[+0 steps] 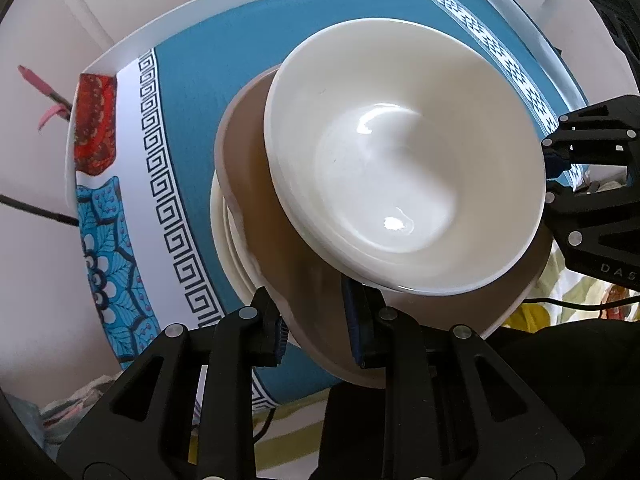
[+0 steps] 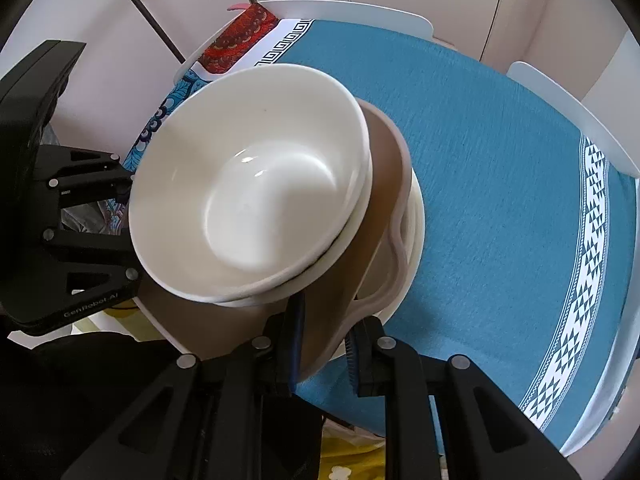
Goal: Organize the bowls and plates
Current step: 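Carry the taupe dish with bowls over the plate stack and lower it, then open both grippers and lift them away from the stack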
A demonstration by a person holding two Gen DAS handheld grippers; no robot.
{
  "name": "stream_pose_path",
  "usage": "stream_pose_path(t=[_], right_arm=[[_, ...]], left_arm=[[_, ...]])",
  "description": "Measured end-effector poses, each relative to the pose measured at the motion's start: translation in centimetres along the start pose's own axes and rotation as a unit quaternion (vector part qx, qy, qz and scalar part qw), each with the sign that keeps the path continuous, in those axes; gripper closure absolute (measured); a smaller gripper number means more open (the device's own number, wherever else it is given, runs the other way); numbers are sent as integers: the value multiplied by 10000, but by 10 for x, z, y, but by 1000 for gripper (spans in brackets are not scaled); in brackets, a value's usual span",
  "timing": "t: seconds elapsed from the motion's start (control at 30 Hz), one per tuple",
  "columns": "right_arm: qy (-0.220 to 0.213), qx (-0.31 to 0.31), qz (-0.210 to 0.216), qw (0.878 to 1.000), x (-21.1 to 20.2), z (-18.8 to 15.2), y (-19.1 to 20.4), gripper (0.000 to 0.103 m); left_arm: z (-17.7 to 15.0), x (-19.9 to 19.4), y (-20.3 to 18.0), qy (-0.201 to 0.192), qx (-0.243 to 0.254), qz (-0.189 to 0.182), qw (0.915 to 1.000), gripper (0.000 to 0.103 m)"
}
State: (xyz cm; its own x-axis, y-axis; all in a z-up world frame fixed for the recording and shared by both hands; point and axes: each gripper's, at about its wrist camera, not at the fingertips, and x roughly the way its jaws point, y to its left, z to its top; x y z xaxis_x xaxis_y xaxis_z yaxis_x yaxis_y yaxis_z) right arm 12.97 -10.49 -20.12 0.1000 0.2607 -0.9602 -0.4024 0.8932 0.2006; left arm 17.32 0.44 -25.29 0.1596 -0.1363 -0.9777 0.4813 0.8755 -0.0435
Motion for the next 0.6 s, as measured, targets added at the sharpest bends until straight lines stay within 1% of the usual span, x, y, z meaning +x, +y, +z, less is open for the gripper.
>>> stream_pose_path(t=[0.1, 0.2, 0.23, 0.27, 0.3, 0.33, 0.37, 0.4, 0.43, 0.47, 0.53, 0.6], right_arm=[[46, 53, -2, 10000, 0, 2, -2, 86], [135, 173, 37, 9998, 4, 5, -3, 86], [160, 198, 53, 9997, 4, 5, -3, 85], [192, 212, 73, 9996, 4, 6, -3, 84], [202, 205, 80, 9996, 3, 6, -3, 83], [206, 190, 79, 9996, 3, 6, -2, 79], [221, 166, 84, 9996, 2, 6, -1, 75], [231, 153, 94, 9996, 1, 5, 0, 72], [235, 143, 114, 9996, 0, 5, 1, 65], [221, 140, 145, 9996, -2, 4, 2, 57], [215, 157, 181, 9995, -4, 3, 3, 54], [224, 154, 158, 9995, -5, 3, 3, 53]], left_arm=[[5, 1, 0, 280, -4, -141, 9995, 83], [11, 2, 6, 586, -181, -397, 9973, 81], [12, 1, 9, 649, -274, -516, 9962, 77], [13, 0, 11, 673, -336, -622, 9952, 71], [13, 0, 11, 712, -348, -690, 9945, 68], [14, -2, 9, 727, -314, -763, 9939, 58], [14, -4, 7, 721, -254, -807, 9938, 31], [15, -6, 4, 708, -194, -786, 9942, 13], [15, -10, 0, 653, -120, -744, 9950, 1], [16, -12, -2, 635, -83, -785, 9949, 1], [17, -14, -3, 643, -74, -835, 9944, 1], [17, -14, -3, 630, -69, -803, 9948, 1]])
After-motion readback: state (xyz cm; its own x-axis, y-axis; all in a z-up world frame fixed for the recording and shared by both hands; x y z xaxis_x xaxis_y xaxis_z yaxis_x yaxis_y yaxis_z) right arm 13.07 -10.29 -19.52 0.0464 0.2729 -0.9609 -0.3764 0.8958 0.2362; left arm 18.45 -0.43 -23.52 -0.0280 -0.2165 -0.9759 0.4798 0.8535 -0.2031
